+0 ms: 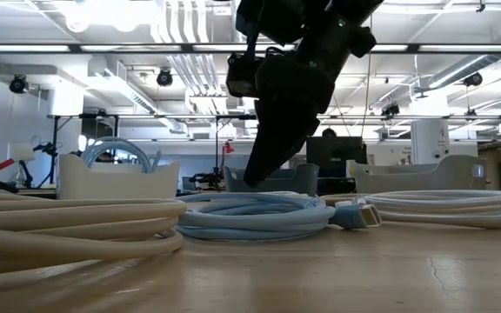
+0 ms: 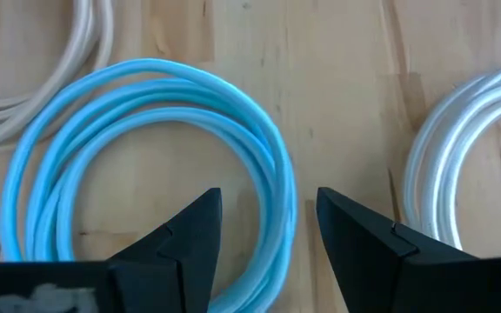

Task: Pick & Place USB Port
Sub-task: Put the bottom blue usb cable into the white bin

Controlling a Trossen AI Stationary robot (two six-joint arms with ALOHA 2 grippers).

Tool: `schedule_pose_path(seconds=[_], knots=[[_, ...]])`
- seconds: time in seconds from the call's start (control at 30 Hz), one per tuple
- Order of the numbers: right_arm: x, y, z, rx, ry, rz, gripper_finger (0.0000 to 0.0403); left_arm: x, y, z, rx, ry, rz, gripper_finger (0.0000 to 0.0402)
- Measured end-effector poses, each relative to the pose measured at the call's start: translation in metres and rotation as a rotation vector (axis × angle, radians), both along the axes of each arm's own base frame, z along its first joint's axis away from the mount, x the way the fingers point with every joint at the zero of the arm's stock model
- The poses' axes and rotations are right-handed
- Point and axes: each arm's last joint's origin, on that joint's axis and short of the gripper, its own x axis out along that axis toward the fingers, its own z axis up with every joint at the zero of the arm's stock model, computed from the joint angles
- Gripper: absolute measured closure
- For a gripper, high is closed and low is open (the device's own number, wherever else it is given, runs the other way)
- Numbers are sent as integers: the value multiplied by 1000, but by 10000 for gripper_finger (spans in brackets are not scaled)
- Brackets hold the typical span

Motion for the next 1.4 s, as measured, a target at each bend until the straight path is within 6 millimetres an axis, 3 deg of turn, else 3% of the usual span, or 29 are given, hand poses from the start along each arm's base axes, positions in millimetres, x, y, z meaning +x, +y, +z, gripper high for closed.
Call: schedule_pose_path(seconds=[0.33, 0.57, 0.7, 0.8, 1.13, 1.4], knots=[[0, 0, 0, -2, -1, 4, 216, 1, -8, -27, 99, 44, -72, 261], [0, 0, 0, -3, -1, 9, 216, 2, -6, -21, 103, 11, -116, 363], [0, 0, 0, -4, -1, 9, 216, -1, 5, -9, 204, -69, -55, 369], [0, 0, 0, -3, -1, 9, 216, 0, 15, 12, 312, -161, 13, 369], [0, 0, 0, -3, -2, 9, 216, -9, 68, 65, 689, -132, 164, 369], [0, 0, 0, -3, -3, 9, 216, 5, 102, 108, 1088, -418, 315, 363]])
